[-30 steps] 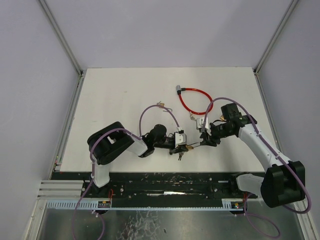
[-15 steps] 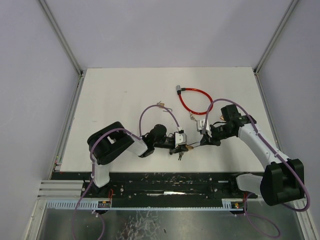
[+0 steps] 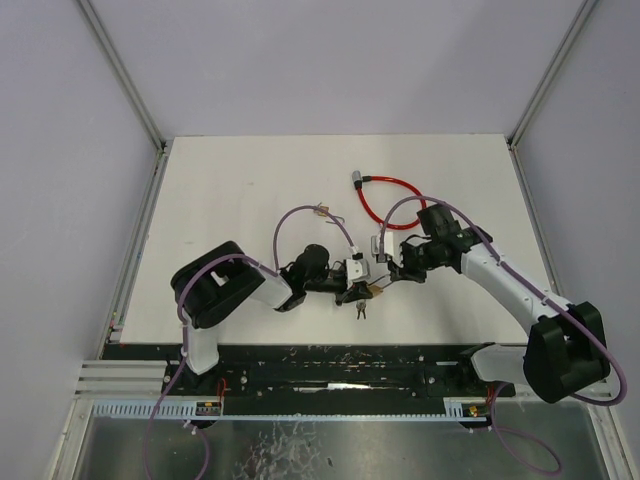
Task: Lock with the key
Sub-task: Lock the lock.
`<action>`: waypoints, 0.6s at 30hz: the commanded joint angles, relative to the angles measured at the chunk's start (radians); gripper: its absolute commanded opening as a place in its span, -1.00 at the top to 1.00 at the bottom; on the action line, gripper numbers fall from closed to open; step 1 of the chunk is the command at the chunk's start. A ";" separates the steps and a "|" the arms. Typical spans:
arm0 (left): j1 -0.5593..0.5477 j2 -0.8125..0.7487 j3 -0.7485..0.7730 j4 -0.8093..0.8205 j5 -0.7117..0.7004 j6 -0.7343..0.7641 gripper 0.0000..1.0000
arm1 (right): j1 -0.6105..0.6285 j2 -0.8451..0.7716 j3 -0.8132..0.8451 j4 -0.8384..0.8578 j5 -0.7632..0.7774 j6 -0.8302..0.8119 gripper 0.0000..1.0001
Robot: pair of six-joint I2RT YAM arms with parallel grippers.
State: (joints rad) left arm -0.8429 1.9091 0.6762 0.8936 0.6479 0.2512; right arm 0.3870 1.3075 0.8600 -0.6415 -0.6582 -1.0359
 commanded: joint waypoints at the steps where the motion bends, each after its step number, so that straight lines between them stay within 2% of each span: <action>1: -0.039 0.040 0.010 -0.016 -0.001 0.063 0.99 | 0.153 0.125 -0.100 0.150 0.014 0.087 1.00; 4: -0.036 0.039 0.004 -0.002 -0.003 0.056 1.00 | 0.185 0.148 -0.097 0.160 -0.001 0.114 1.00; 9: -0.028 0.037 -0.020 0.062 -0.022 0.036 0.99 | 0.232 0.244 -0.046 0.038 -0.105 0.078 1.00; 12: -0.025 0.037 -0.023 0.071 -0.034 0.027 0.99 | 0.234 0.239 -0.028 0.012 -0.117 0.061 1.00; 15: -0.023 0.035 -0.024 0.074 -0.047 0.020 0.99 | 0.192 0.164 -0.018 0.044 -0.098 0.092 1.00; 18: -0.019 0.036 -0.021 0.080 -0.058 0.002 0.99 | 0.061 0.090 -0.003 0.063 -0.111 0.151 1.00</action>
State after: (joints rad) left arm -0.8242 1.9087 0.6537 0.9356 0.6044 0.1539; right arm 0.4747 1.3731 0.9222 -0.5716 -0.5156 -0.9718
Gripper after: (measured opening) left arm 0.203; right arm 0.036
